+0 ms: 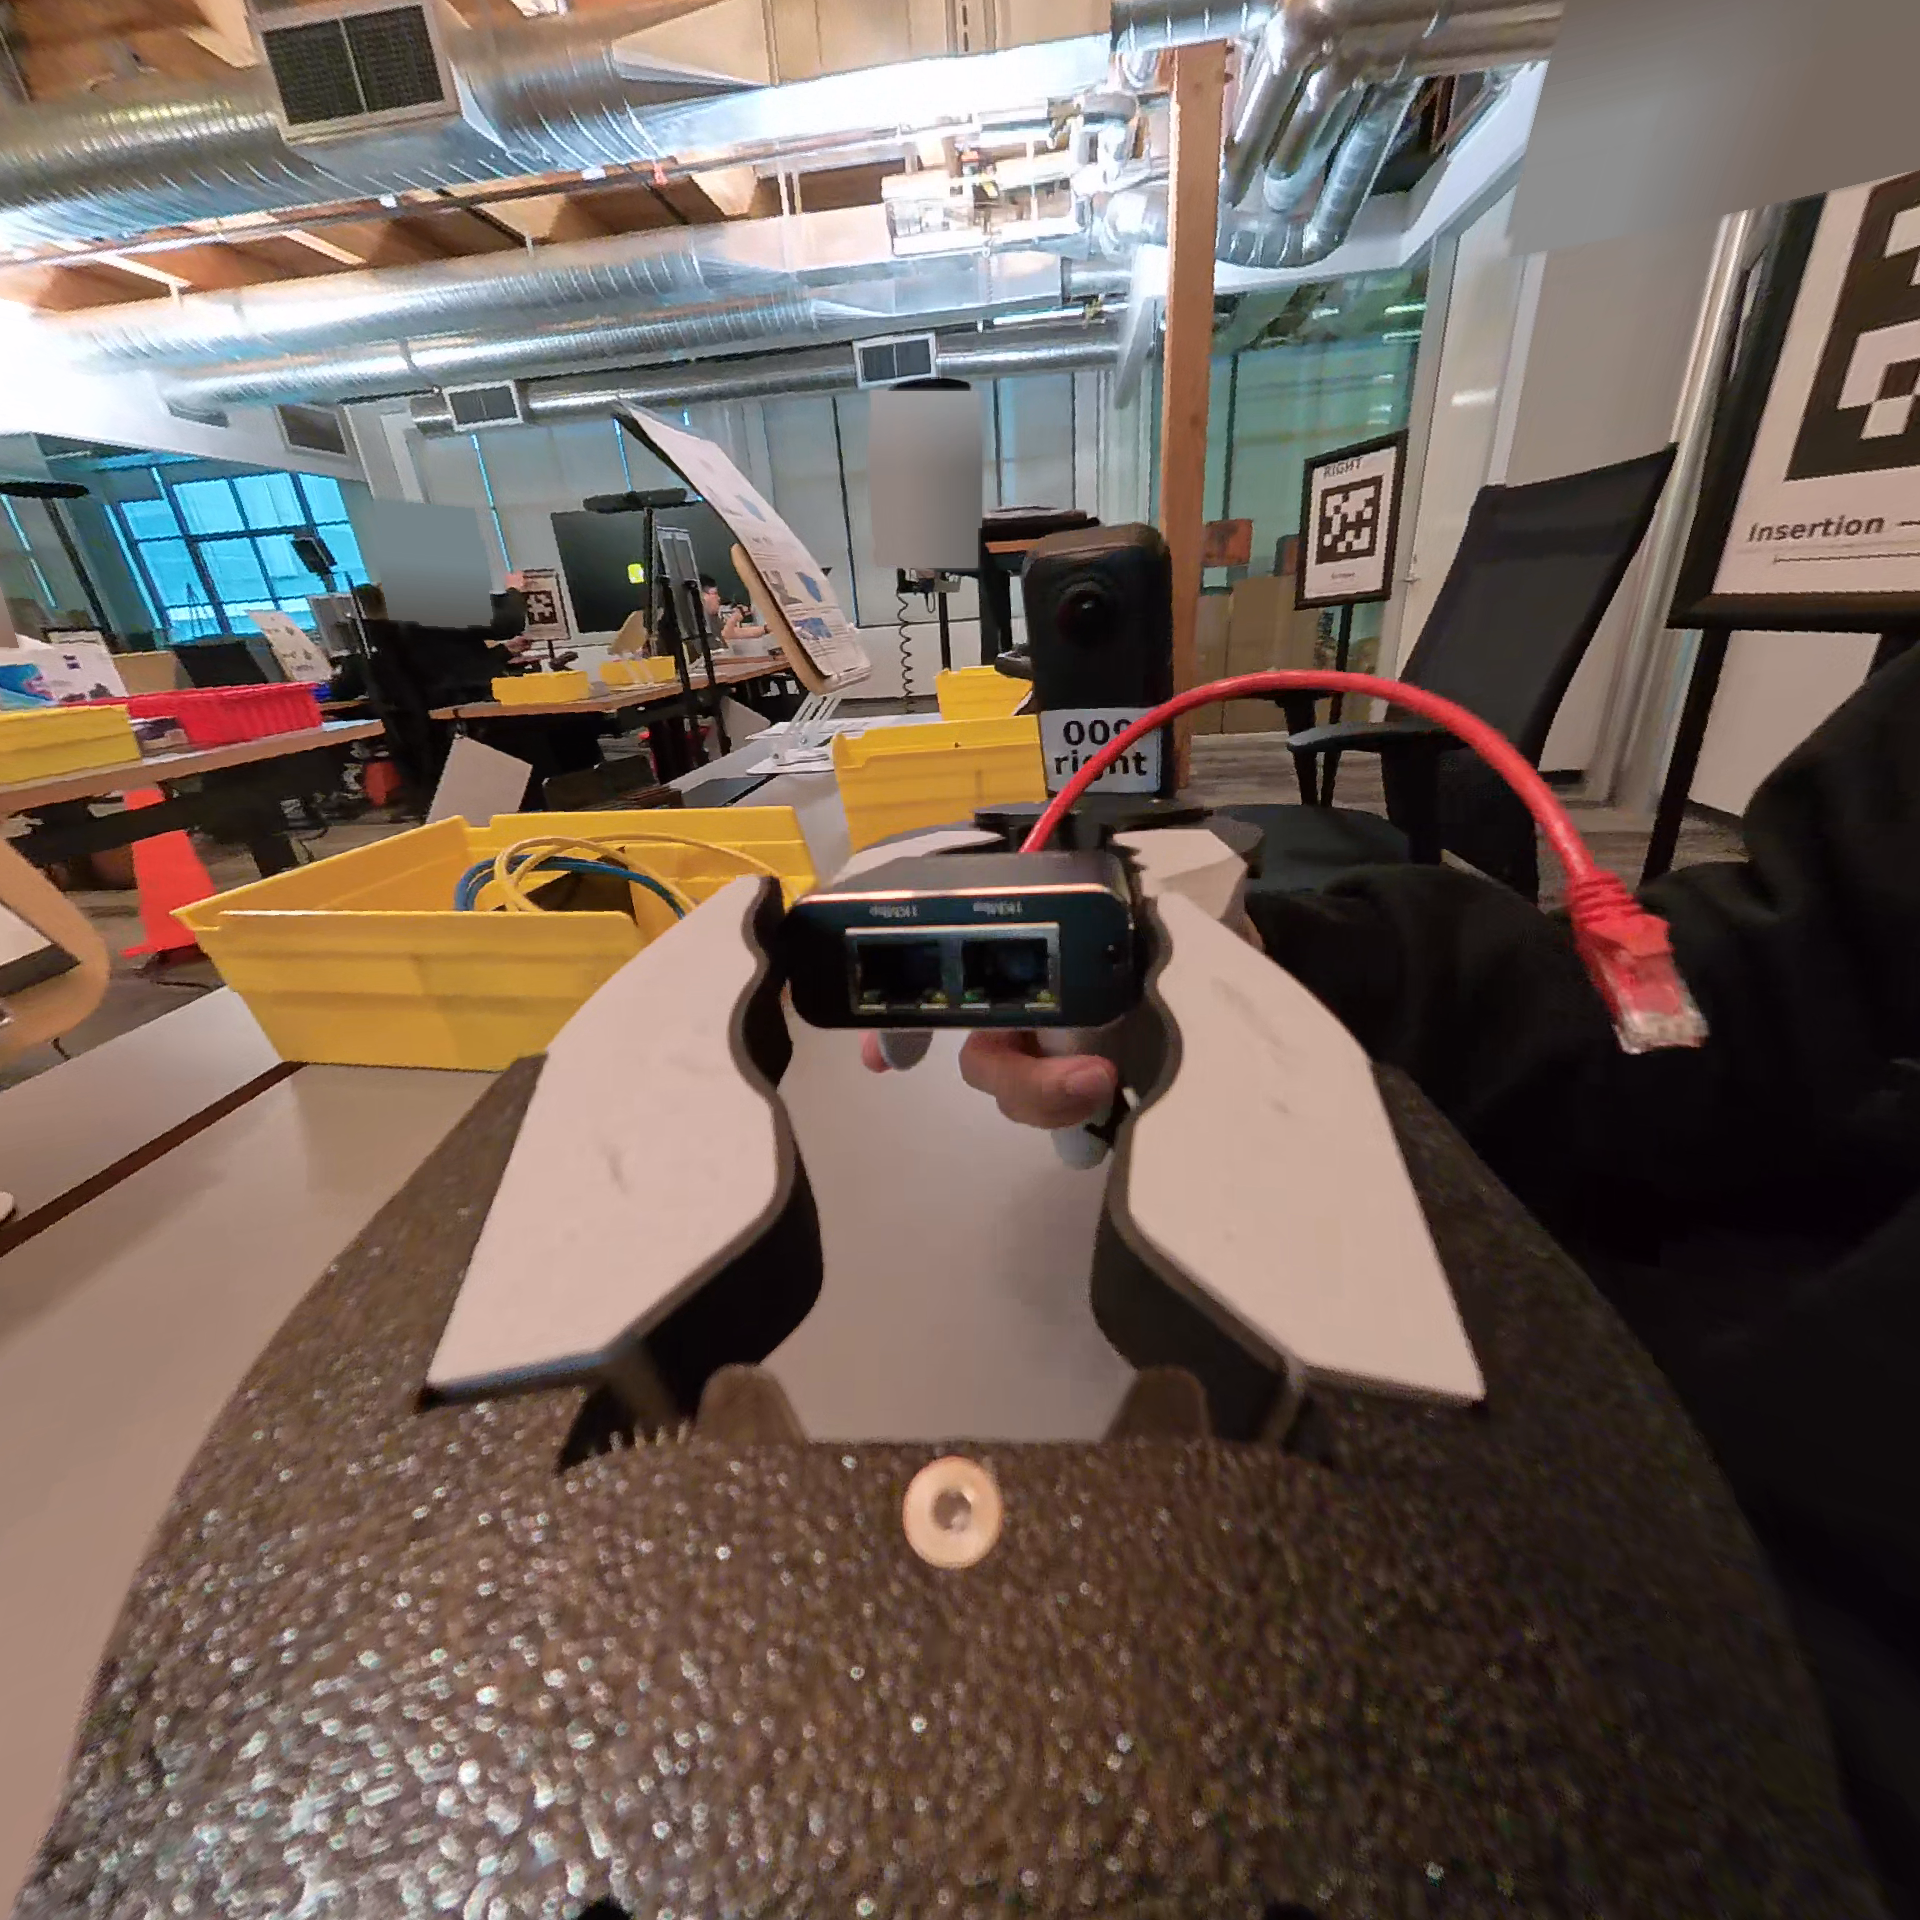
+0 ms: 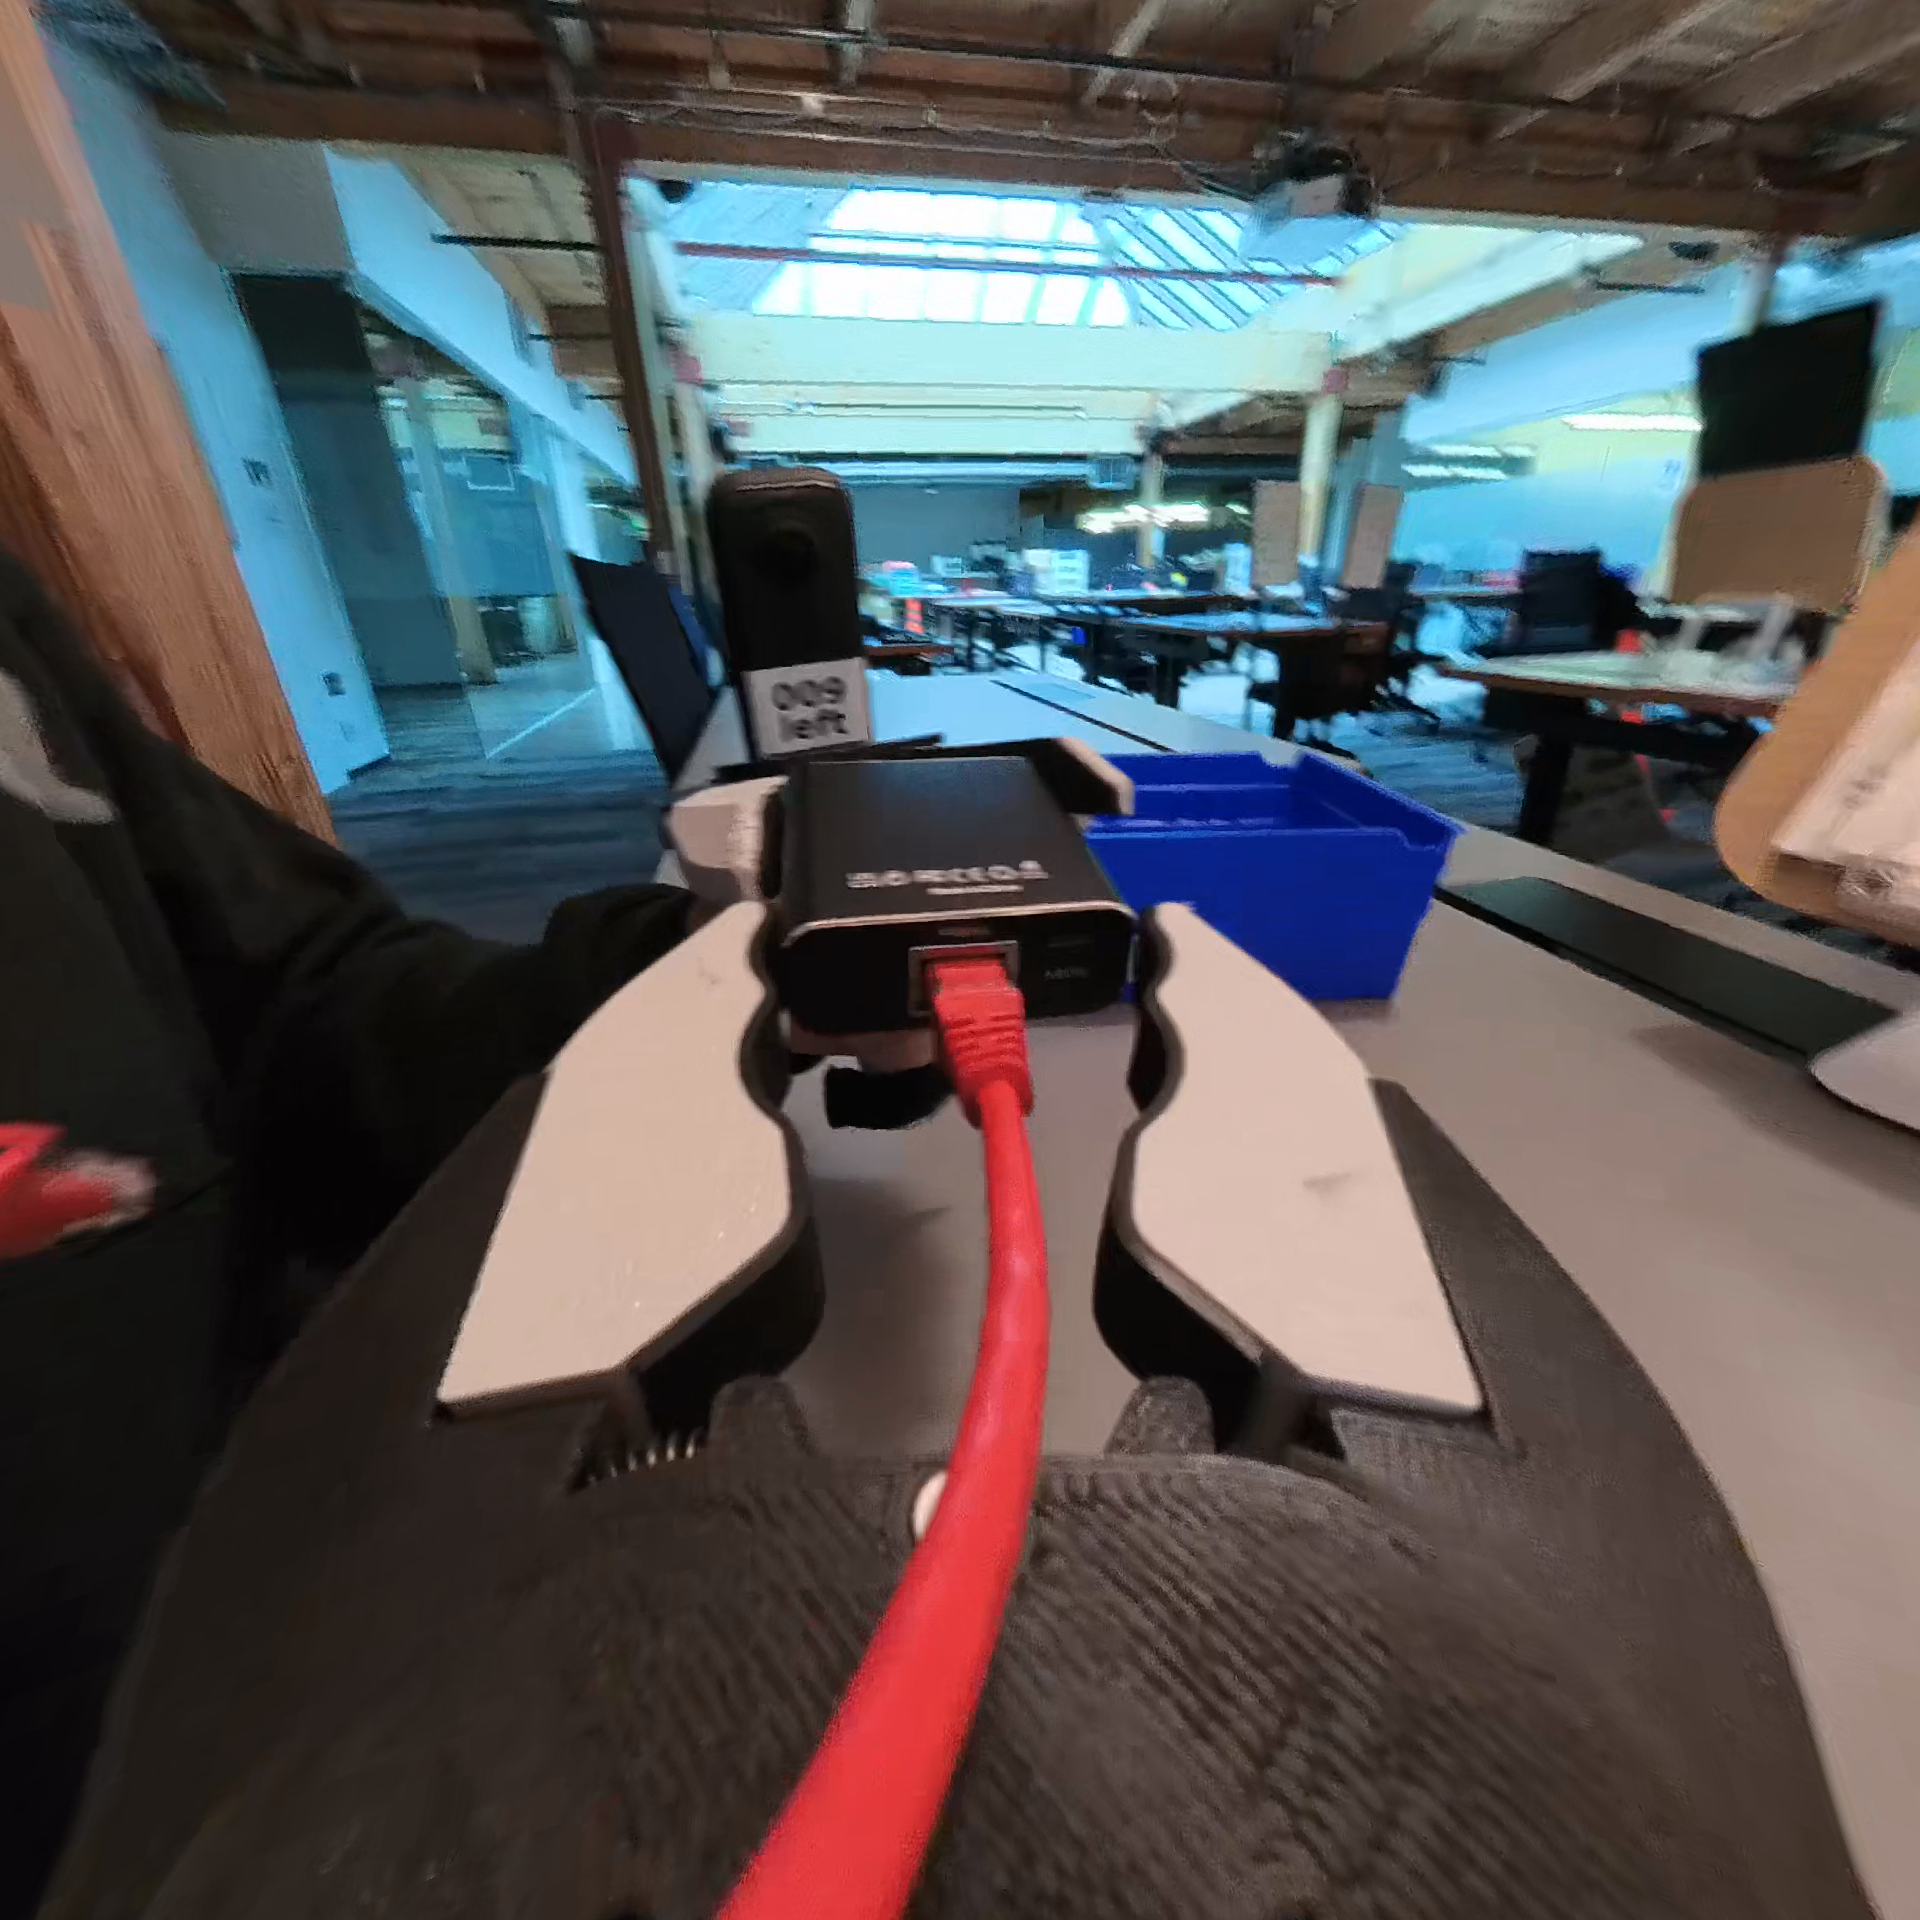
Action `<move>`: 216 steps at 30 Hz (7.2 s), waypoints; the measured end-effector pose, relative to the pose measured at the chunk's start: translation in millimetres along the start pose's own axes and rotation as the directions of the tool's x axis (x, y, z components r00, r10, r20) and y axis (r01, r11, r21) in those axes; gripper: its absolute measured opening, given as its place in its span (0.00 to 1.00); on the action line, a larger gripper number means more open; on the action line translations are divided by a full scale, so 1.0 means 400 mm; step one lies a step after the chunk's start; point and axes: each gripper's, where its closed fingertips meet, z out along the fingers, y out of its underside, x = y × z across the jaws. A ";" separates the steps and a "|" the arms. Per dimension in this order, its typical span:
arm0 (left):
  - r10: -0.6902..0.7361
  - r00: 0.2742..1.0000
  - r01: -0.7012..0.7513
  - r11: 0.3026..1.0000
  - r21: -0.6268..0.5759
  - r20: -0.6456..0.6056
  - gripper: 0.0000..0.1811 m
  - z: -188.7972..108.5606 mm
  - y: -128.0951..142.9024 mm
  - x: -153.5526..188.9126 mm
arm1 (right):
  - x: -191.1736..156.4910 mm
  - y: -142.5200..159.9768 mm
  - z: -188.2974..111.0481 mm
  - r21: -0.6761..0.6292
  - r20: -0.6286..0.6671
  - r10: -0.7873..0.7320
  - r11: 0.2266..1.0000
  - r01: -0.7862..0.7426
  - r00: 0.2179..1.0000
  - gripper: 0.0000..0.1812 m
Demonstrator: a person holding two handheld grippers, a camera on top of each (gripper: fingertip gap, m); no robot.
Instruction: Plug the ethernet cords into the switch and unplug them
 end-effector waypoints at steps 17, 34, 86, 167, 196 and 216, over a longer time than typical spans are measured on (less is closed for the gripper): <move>-0.076 0.989 0.072 0.997 -0.038 -0.128 0.36 -0.011 0.013 0.041 | -0.035 0.003 0.017 -0.135 0.022 -0.169 0.976 0.171 0.985 0.35; -0.076 0.994 0.082 0.994 0.078 -0.079 0.35 -0.014 -0.021 0.014 | -0.017 -0.017 0.014 -0.034 -0.024 -0.116 0.993 0.115 0.993 0.35; 0.051 0.998 -0.053 0.995 -0.086 -0.029 0.35 -0.001 0.061 0.006 | -0.004 -0.008 -0.030 -0.207 -0.037 -0.109 0.973 0.099 0.993 0.32; 0.471 0.651 -0.321 0.882 -0.346 0.596 0.34 -0.074 0.098 -0.217 | 0.305 -0.022 -0.132 0.433 -0.289 0.603 0.775 -0.460 0.744 0.07; 0.382 0.722 -0.251 0.922 -0.296 0.577 0.34 -0.074 0.119 -0.223 | 0.873 -0.090 -0.818 -0.851 -0.001 -0.933 -0.188 -0.489 0.360 0.07; 0.352 0.751 -0.221 0.931 -0.290 0.558 0.34 -0.071 0.130 -0.219 | 0.793 -0.064 -0.665 -0.937 -0.272 -0.721 0.048 -0.346 0.637 0.49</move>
